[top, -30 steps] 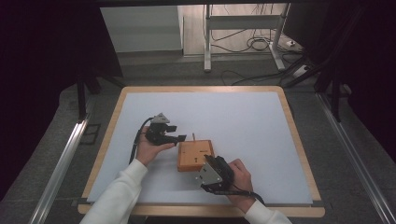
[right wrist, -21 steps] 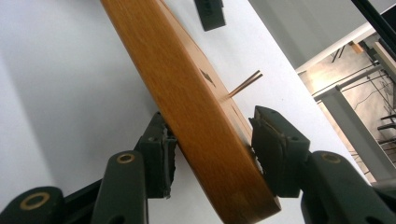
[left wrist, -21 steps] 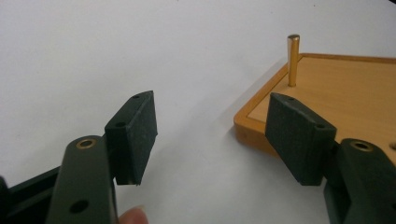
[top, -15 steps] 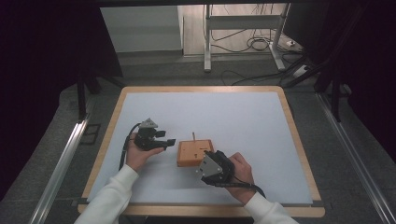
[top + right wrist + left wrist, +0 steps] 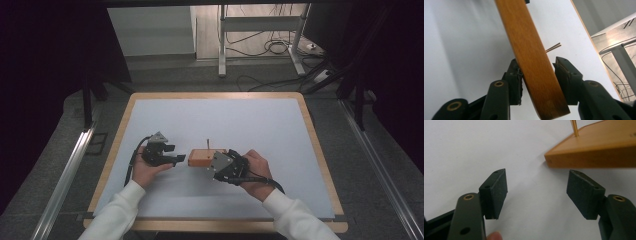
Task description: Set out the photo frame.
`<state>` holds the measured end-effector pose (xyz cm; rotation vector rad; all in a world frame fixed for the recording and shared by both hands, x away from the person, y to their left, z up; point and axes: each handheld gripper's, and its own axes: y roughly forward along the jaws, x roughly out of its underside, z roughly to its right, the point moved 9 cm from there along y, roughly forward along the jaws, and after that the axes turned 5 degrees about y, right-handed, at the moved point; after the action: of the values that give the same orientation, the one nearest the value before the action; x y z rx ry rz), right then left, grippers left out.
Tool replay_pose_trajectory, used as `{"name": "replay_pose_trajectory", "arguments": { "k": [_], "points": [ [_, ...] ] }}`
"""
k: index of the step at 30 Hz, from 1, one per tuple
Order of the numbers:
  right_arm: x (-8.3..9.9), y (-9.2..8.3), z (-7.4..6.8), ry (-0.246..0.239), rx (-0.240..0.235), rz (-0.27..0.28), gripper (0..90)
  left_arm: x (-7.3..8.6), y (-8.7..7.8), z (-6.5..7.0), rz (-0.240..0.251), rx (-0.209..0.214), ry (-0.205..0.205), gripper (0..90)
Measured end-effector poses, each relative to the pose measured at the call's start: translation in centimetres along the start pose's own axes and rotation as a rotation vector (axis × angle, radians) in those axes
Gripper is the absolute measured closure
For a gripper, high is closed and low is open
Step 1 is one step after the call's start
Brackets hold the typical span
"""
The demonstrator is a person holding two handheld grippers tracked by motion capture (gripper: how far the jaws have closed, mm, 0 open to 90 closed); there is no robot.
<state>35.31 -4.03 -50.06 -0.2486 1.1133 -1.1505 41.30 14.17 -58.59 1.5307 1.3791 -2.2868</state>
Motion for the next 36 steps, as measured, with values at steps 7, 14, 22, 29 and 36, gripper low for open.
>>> {"name": "replay_pose_trajectory", "arguments": {
  "k": [7, 14, 22, 29, 36],
  "points": [
    [-0.9, 0.4, 1.1, -0.007, -0.007, 0.0, 65.8, 1.0, -0.5, -0.4, -0.019, -0.017, 0.016, 32.5],
    [-1.7, 0.8, 2.0, -0.007, -0.013, 0.016, 69.0, 1.1, -0.4, -0.5, -0.016, -0.018, 0.003, 32.7],
    [-2.4, 0.4, 2.1, -0.007, -0.035, 0.035, 69.5, 1.2, -0.3, -0.4, -0.022, -0.014, 0.006, 32.6],
    [-2.7, -0.8, 2.0, 0.023, -0.063, 0.066, 69.5, 1.1, -0.3, -0.3, -0.018, -0.015, 0.006, 32.6],
    [-3.3, -2.9, 1.4, 0.026, -0.092, 0.113, 69.5, 1.2, -0.3, -0.4, -0.023, -0.015, 0.015, 32.6]
  ]
}}
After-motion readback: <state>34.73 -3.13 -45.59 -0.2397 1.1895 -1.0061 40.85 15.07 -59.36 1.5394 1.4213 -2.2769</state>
